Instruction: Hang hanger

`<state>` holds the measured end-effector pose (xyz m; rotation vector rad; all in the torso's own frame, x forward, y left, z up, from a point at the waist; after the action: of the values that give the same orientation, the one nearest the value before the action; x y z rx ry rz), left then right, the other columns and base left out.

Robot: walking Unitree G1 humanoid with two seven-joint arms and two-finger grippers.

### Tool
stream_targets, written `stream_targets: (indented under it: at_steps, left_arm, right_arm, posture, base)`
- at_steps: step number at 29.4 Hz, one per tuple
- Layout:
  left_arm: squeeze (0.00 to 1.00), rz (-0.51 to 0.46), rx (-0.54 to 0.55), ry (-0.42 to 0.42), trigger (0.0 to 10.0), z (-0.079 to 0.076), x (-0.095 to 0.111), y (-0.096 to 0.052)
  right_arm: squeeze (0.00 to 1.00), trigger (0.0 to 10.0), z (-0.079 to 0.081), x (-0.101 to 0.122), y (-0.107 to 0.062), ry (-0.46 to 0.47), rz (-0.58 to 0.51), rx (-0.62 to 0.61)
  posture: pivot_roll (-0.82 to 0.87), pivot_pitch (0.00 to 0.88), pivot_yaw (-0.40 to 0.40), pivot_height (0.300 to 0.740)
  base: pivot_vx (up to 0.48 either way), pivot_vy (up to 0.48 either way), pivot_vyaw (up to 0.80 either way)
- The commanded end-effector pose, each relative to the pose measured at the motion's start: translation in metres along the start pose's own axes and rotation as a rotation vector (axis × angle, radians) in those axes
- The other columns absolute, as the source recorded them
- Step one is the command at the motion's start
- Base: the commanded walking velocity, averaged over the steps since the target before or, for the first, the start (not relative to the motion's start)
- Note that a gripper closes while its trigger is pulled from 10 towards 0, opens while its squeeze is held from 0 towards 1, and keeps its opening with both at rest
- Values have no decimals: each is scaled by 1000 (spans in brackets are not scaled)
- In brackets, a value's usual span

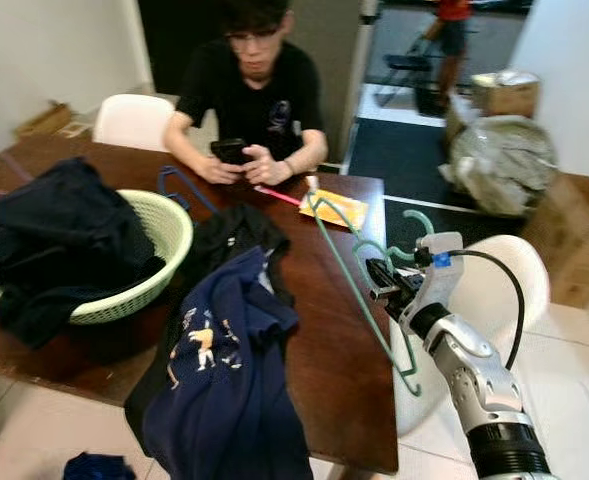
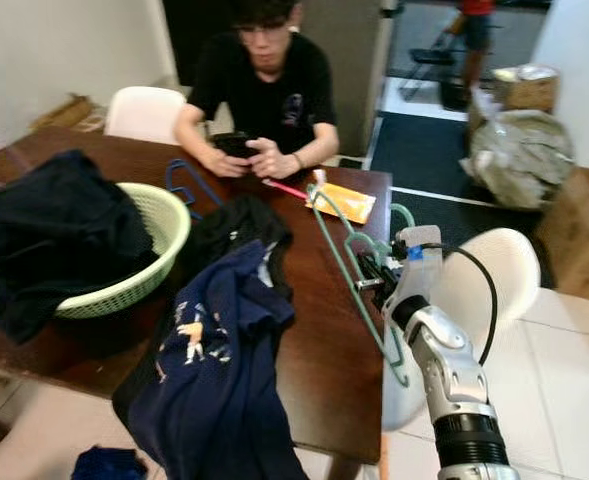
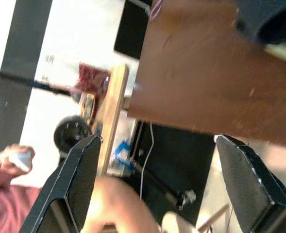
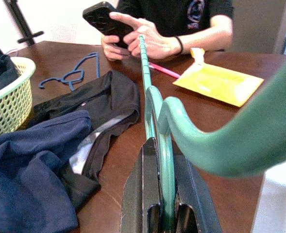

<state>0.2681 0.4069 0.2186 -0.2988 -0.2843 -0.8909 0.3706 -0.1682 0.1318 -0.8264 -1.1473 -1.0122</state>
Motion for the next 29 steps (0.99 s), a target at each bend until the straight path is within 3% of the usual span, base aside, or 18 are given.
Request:
stream_targets:
  at_steps: [1, 6, 9, 11, 19, 29]
  left_arm:
    - [0, -33, 5, -25, 10000, 2, 6, 2]
    - [0, -60, 1, -95, 10000, 1, 11, 3]
    - [0, -113, -1, -188, 10000, -3, 26, 4]
    - [0, -137, -14, -206, 10000, -7, 33, 3]
    - [0, -187, -41, -250, 10000, -17, 49, 1]
    - [0, -229, -46, -268, 10000, -17, 61, -3]
  right_arm:
    - [0, 10000, -1, -5, -1, 30, 14, -5]
    - [0, 10000, -1, -5, -1, 27, 16, -5]
    - [0, 10000, -1, -5, -1, 28, 15, -8]
    - [0, 10000, -1, -5, -1, 29, 15, -10]
    - [0, 10000, 1, -4, -1, 21, 10, 5]
    - [0, 10000, 7, -3, 0, -23, 15, 32]
  posture:
    - [93, 4, -55, 740]
    - [90, 6, -52, 740]
    - [92, 8, -51, 740]
    - [91, 8, -52, 740]
    - [91, 9, -51, 740]
    - [93, 9, -47, 740]
  base:
    - [0, 0, 0]
    - [0, 0, 0]
    - [-283, 0, 0]
    - [-452, 0, 0]
    - [-480, 0, 0]
    - [0, 0, 800]
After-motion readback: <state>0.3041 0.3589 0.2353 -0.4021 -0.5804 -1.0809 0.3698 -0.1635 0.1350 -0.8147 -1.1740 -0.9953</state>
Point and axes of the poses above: a point about 5 cm out from each wrist's last joint towards the gripper, its own y axis pointing out of the wrist towards the gripper, its own x axis along the axis of the wrist's last joint, z = x × y, the point moved 5 cm from there along y, pointing out of the wrist towards the gripper, and after that the axes turned 5 degrees about y, right-handed, at the moved point
